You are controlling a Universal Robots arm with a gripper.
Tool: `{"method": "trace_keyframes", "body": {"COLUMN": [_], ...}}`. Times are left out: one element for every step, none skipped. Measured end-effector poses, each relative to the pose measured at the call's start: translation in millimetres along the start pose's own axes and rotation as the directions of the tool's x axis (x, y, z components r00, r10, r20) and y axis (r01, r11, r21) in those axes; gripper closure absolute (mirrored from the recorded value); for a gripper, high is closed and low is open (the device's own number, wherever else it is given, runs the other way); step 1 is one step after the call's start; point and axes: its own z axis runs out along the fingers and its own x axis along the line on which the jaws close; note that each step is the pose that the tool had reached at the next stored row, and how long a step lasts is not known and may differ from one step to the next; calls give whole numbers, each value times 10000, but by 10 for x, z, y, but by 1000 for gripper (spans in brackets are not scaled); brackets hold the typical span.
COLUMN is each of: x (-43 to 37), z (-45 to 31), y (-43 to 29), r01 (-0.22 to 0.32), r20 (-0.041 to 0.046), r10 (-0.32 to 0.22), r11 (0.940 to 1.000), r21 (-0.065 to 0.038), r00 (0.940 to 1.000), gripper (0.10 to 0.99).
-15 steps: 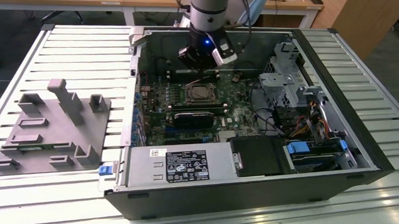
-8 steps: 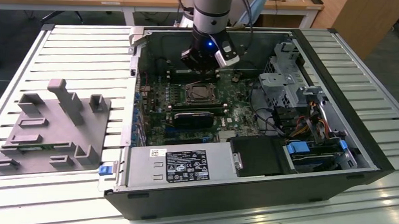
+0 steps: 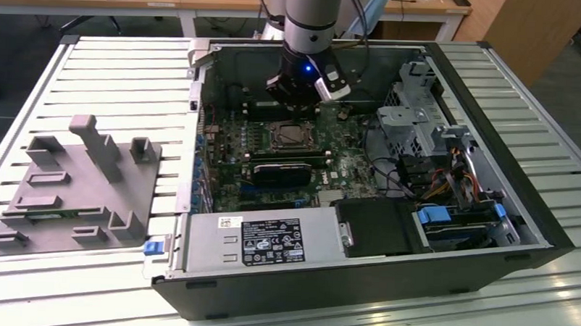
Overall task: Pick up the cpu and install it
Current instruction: 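Install the first cpu locking lever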
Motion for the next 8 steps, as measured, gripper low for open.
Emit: {"method": "trace_keyframes", "body": {"x": [-1,-2,-4,-5,-5,-5,-6,-6], "z": [7,13,19,22,22,22,23,23], "y": [-1,-1,-2,-2,-3,-3,-2,-2], "r01": [-1,-1,-1,-1,-1,-2,-1,-1], "r20": [-2,-4,-5,-6,-6,-6,-6,-6], "r10": [1,1,1,1,1,2,1,1], "r11": [10000,10000,10000,10000,10000,10000,10000,10000], "r21": [0,1,0,1,2,2,1,0], "r00": [10000,10000,10000,10000,10000,10000,10000,10000], "gripper": [980,980,980,980,980,980,980,980]}}
